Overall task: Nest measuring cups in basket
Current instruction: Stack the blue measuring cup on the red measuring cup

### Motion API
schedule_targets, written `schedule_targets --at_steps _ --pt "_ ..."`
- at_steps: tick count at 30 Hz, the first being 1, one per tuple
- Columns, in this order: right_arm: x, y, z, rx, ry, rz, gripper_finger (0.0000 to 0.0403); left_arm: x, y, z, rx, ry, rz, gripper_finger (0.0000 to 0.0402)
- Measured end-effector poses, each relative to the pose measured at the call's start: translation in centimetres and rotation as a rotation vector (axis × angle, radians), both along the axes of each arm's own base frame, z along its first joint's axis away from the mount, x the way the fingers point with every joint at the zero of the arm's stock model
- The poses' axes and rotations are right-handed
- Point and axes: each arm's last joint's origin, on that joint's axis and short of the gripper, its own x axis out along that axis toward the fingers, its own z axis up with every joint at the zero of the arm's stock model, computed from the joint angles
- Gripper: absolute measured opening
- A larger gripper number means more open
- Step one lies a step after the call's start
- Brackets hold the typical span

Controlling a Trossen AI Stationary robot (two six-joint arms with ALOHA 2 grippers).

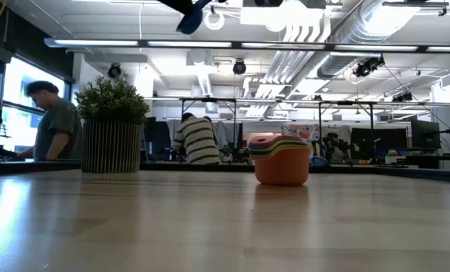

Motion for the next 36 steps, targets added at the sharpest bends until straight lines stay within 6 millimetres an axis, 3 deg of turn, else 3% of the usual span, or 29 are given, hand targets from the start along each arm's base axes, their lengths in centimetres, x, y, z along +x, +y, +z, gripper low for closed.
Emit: schedule_targets --at_steps 5,11,22,36 --pt "0.0 0.0 0.0 0.021 0.003 -0.008 0.0094 0.1 0.0 0.1 0.010 -0.002 -0.011 0.0003" --pt "0.0 0.1 0.0 0.040 0.005 0.003 0.0010 0.1 0.0 0.1 0.009 -0.008 -0.011 0.0005" --pt "-0.1 0.3 0.0 0.046 0.009 -0.076 0.0003 0.1 0.4 0.0 0.021 0.012 -0.007 0.0027" --pt "-1.0 0.4 -0.7 0.008 0.121 -0.188 0.0001 0.2 0.7 0.0 -0.003 -0.006 0.017 0.0112"
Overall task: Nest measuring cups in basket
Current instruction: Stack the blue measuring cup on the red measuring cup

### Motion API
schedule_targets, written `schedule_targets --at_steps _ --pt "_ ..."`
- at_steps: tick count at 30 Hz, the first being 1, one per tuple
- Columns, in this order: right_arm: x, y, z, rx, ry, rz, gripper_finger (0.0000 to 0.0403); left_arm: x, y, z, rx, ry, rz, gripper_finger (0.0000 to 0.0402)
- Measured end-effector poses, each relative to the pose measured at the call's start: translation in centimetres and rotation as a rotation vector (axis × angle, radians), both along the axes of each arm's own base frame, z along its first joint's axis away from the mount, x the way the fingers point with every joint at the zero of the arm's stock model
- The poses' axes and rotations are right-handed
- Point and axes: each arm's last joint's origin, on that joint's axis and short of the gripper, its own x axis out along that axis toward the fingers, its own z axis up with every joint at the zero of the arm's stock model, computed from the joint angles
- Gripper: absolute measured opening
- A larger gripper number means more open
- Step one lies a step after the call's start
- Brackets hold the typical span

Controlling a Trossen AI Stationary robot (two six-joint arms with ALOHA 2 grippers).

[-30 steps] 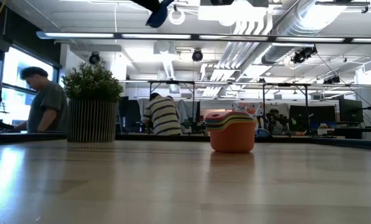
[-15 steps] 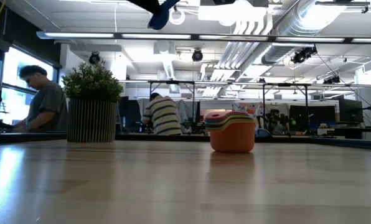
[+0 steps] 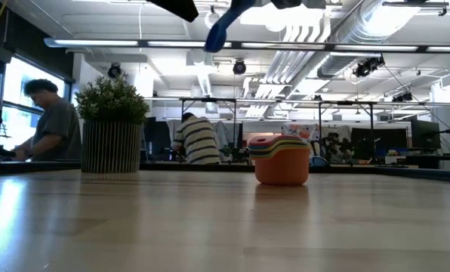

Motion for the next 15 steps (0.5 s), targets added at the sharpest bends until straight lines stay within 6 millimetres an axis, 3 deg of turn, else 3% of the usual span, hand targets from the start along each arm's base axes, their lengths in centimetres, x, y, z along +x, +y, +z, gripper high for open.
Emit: schedule_targets --at_steps 7,15 --pt "-0.5 0.4 -0.2 -0.028 0.051 -0.019 0.0001 -0.2 0.2 0.1 0.014 -0.048 0.119 0.0115" --pt "-2.6 1.1 -1.0 -0.151 0.255 -0.081 0.0000 -1.5 0.5 -0.3 -0.065 -0.039 0.239 0.0115"
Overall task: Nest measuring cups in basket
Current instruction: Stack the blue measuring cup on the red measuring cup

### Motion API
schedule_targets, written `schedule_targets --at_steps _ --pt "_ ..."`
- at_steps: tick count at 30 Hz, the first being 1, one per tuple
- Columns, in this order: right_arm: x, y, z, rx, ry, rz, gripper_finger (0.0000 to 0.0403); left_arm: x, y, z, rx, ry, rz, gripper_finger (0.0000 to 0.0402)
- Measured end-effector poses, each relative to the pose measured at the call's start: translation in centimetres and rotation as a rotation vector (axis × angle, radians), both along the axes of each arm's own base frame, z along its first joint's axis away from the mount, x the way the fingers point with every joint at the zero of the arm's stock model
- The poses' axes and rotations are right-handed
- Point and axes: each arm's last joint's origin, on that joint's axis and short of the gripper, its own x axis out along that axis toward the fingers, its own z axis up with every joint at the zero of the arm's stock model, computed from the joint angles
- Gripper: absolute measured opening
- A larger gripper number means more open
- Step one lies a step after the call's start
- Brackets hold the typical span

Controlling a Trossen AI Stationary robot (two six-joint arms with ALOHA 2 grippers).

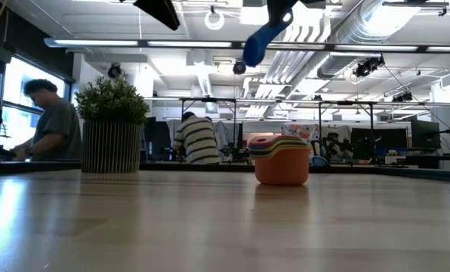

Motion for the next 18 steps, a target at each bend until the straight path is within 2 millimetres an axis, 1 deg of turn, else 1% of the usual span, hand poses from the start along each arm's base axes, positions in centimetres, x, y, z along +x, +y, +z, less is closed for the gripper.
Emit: schedule_targets --at_steps 5,11,15,18 --pt "-0.3 -0.1 0.4 -0.041 -0.002 0.036 0.0000 -1.1 0.1 0.0 -0.046 0.014 0.042 0.0115" --pt "-0.4 -0.5 0.6 -0.079 0.012 0.121 0.0000 -2.1 0.4 0.1 -0.079 0.014 0.098 0.0115" --pt "-0.4 -1.3 0.6 -0.105 0.035 0.181 0.0000 -2.6 0.9 0.0 -0.091 0.037 0.148 0.0115" --pt "-0.3 -2.6 0.4 -0.120 0.059 0.207 0.0000 -3.1 1.5 -0.1 -0.097 0.056 0.197 0.0115"
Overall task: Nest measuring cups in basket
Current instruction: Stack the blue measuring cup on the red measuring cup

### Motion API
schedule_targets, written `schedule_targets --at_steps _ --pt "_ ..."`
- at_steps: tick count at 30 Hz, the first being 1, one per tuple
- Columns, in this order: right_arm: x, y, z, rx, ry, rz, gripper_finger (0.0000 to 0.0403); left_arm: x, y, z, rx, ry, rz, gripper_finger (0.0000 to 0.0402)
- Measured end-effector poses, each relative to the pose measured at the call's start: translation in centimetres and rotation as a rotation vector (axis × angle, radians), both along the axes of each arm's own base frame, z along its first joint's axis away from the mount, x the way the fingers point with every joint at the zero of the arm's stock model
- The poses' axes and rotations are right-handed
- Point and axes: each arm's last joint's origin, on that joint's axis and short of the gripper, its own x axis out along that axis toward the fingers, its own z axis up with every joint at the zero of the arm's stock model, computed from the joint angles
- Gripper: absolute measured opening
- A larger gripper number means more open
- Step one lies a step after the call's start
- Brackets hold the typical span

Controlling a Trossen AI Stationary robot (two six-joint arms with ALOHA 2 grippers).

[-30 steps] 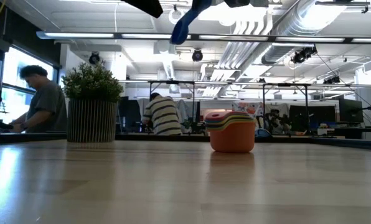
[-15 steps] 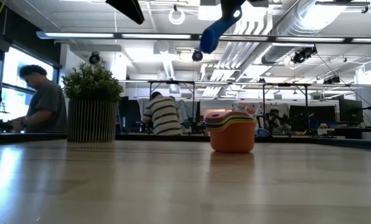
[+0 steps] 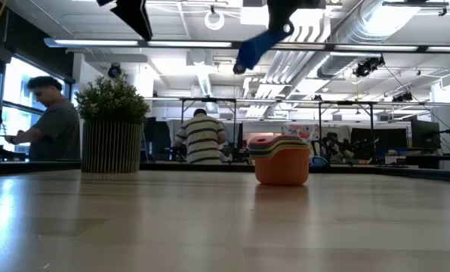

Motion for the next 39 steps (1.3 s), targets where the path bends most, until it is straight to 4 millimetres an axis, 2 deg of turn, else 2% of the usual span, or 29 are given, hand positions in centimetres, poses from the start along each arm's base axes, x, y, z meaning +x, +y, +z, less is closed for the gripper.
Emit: schedule_targets --at_steps 3,8,13,18,23,28,32,39 --pt "-0.6 -1.3 -1.1 -0.002 0.065 -0.003 0.0000 -0.6 0.6 -0.1 -0.011 0.015 0.054 0.0115" --pt "-2.9 -3.0 -4.1 0.021 0.181 -0.078 0.0000 -1.1 1.5 0.0 -0.030 -0.001 0.131 0.0115" --pt "-4.9 -3.6 -5.8 0.095 0.066 -0.095 0.0000 -1.1 2.0 0.0 -0.030 0.000 0.157 0.0115" --pt "-7.8 -3.3 -7.2 0.139 -0.066 -0.201 0.0000 -1.1 2.4 0.0 -0.031 -0.002 0.176 0.0115" --pt "-10.5 -2.1 -8.8 0.196 -0.230 -0.329 0.0000 -1.2 2.8 0.0 -0.034 -0.007 0.196 0.0115" --pt "-12.1 -0.3 -10.7 0.253 -0.434 -0.446 0.0000 -1.2 3.0 0.0 -0.036 -0.012 0.210 0.0115" --pt "-12.4 1.5 -11.9 0.278 -0.592 -0.532 0.0000 -1.2 3.0 0.0 -0.036 -0.011 0.210 0.0115" --pt "-11.9 5.2 -13.0 0.201 -0.890 -0.700 0.0000 -1.5 2.9 0.2 -0.026 0.010 0.184 0.0115"
